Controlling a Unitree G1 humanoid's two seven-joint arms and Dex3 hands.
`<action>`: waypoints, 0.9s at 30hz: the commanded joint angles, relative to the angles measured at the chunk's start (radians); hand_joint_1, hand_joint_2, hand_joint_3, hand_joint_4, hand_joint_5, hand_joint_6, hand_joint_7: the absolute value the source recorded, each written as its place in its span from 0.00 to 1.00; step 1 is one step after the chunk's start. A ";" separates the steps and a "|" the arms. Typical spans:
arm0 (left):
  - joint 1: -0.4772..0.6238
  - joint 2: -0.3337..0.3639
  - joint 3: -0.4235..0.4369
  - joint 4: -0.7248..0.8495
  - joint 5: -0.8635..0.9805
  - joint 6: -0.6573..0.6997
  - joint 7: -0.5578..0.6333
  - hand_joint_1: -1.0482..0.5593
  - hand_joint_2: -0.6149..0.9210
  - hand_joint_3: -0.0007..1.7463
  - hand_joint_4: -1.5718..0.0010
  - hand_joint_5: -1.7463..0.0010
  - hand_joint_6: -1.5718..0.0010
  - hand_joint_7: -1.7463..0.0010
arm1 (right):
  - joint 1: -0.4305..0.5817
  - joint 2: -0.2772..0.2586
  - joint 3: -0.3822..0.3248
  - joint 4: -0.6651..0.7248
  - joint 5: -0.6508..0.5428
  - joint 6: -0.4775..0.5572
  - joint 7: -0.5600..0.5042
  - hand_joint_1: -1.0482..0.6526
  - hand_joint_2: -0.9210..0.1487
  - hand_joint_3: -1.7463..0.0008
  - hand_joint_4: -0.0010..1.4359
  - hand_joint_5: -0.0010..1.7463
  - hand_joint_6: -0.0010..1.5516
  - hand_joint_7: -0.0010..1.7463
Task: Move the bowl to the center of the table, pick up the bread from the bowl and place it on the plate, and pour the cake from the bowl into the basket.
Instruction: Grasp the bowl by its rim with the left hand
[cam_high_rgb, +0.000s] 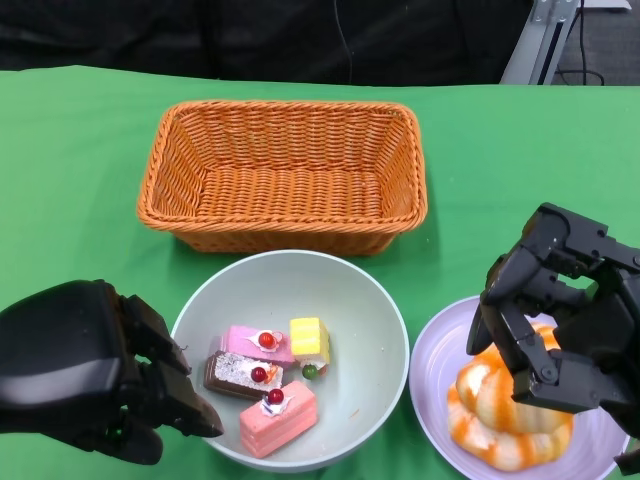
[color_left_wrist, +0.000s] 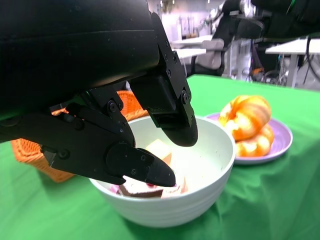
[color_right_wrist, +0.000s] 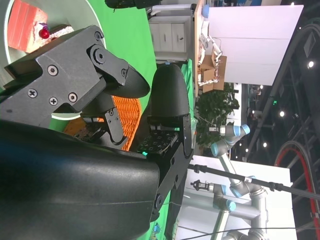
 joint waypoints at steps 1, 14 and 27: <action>-0.010 0.028 -0.018 -0.013 0.055 0.027 0.022 0.37 0.98 0.01 0.36 0.98 0.37 1.00 | 0.017 -0.016 -0.006 -0.020 0.006 0.001 0.005 0.59 0.36 0.35 0.55 0.89 0.44 0.83; -0.054 0.042 -0.116 0.020 0.221 0.084 0.094 0.33 1.00 0.02 0.39 1.00 0.41 1.00 | 0.031 -0.020 0.001 -0.026 -0.007 -0.002 0.010 0.58 0.37 0.34 0.55 0.90 0.44 0.84; -0.084 0.079 -0.212 0.007 0.312 0.191 0.111 0.30 1.00 0.04 0.41 1.00 0.43 1.00 | 0.038 -0.014 0.005 -0.012 -0.004 -0.012 0.029 0.59 0.38 0.34 0.54 0.91 0.43 0.84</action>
